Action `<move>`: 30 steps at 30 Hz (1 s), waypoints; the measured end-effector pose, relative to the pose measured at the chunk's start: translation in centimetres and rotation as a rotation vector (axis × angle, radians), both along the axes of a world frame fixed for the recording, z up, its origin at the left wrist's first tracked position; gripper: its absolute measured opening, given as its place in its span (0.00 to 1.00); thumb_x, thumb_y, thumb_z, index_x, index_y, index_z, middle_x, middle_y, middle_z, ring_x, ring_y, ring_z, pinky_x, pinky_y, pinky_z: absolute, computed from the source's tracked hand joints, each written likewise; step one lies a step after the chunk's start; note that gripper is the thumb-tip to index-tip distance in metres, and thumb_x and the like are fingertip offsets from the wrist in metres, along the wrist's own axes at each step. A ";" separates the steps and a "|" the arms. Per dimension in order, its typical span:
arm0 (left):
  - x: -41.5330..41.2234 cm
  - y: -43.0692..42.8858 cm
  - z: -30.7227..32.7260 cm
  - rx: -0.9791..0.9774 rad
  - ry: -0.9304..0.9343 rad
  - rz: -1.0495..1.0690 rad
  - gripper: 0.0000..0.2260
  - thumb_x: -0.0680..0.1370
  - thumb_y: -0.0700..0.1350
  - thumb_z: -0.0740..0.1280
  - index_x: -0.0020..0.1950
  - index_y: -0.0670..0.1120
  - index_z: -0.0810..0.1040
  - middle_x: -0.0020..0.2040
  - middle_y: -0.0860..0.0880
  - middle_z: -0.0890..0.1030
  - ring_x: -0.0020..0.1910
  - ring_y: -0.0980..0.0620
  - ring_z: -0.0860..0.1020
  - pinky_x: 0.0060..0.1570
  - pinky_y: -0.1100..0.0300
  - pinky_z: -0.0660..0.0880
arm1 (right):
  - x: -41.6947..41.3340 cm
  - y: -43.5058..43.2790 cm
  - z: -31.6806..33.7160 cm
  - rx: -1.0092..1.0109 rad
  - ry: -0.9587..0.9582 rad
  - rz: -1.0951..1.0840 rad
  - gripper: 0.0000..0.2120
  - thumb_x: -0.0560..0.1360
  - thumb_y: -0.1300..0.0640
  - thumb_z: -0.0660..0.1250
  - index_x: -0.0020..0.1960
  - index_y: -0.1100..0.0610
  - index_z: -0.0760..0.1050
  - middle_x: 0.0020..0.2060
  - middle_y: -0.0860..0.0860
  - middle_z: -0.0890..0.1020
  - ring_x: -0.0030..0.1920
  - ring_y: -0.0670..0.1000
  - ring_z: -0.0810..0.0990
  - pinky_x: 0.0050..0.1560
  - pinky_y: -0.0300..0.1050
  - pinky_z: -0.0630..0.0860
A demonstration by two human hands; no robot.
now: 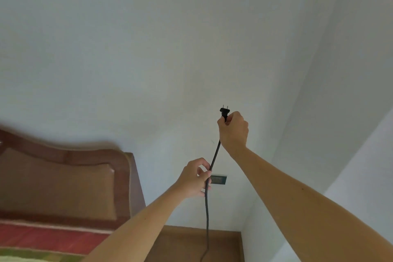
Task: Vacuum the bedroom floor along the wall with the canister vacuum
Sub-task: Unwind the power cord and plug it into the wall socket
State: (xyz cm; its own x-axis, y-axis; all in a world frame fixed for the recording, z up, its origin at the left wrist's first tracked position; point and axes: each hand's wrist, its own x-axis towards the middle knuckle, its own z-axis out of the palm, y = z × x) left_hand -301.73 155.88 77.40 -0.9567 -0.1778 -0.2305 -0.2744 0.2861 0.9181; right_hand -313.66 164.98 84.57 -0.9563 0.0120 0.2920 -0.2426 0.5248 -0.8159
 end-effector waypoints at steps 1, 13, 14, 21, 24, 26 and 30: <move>-0.2 0.4 -1.4 -0.005 -0.025 -0.003 0.04 0.82 0.43 0.64 0.54 0.43 0.74 0.43 0.42 0.79 0.39 0.47 0.83 0.43 0.52 0.84 | -0.3 0.4 -1.7 0.010 -0.026 -0.003 0.09 0.79 0.56 0.63 0.49 0.63 0.73 0.40 0.55 0.79 0.38 0.54 0.74 0.39 0.45 0.67; -1.5 4.3 -16.9 0.041 -0.246 0.004 0.03 0.83 0.43 0.63 0.49 0.49 0.74 0.44 0.43 0.79 0.44 0.43 0.84 0.45 0.55 0.83 | -3.1 3.8 -20.0 0.066 -0.275 -0.016 0.10 0.78 0.54 0.66 0.48 0.62 0.73 0.37 0.50 0.75 0.38 0.51 0.73 0.39 0.45 0.68; -1.5 4.4 -18.0 0.060 -0.261 0.007 0.03 0.83 0.43 0.63 0.49 0.48 0.74 0.43 0.43 0.79 0.42 0.44 0.83 0.44 0.55 0.83 | -3.3 3.8 -21.3 0.076 -0.286 -0.015 0.10 0.78 0.54 0.66 0.48 0.62 0.73 0.37 0.50 0.75 0.38 0.51 0.73 0.40 0.45 0.68; -1.2 4.0 -25.4 0.173 -0.343 0.025 0.04 0.83 0.42 0.62 0.51 0.43 0.74 0.42 0.43 0.76 0.38 0.48 0.79 0.41 0.57 0.83 | -3.9 3.3 -30.4 0.141 -0.350 -0.001 0.10 0.79 0.54 0.65 0.47 0.62 0.72 0.34 0.48 0.73 0.34 0.45 0.70 0.38 0.44 0.66; -1.6 3.0 -28.4 0.170 -0.348 0.027 0.04 0.83 0.41 0.62 0.55 0.41 0.74 0.42 0.44 0.77 0.39 0.48 0.79 0.40 0.59 0.82 | -4.5 2.4 -33.6 0.161 -0.357 0.015 0.11 0.79 0.54 0.65 0.47 0.62 0.73 0.36 0.52 0.77 0.37 0.52 0.74 0.38 0.46 0.69; -2.1 2.3 -30.2 0.170 -0.351 0.036 0.04 0.83 0.41 0.62 0.55 0.41 0.74 0.41 0.44 0.77 0.39 0.48 0.79 0.40 0.57 0.83 | -5.0 1.5 -35.4 0.177 -0.365 0.024 0.11 0.79 0.53 0.64 0.48 0.62 0.73 0.37 0.53 0.78 0.38 0.53 0.76 0.38 0.47 0.70; -3.6 1.0 -33.2 0.182 -0.363 0.036 0.04 0.83 0.41 0.62 0.55 0.41 0.74 0.41 0.45 0.77 0.38 0.48 0.80 0.42 0.56 0.83 | -6.4 0.0 -38.5 0.204 -0.362 0.013 0.10 0.80 0.53 0.64 0.48 0.61 0.73 0.38 0.54 0.78 0.38 0.54 0.76 0.37 0.48 0.71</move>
State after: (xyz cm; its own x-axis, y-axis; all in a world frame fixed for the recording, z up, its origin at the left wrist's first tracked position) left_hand -305.33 156.87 44.16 -0.8010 -0.1351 -0.5832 -0.5972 0.1123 0.7942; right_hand -320.10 164.97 46.05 -0.9974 -0.0239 -0.0683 0.0336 0.6834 -0.7293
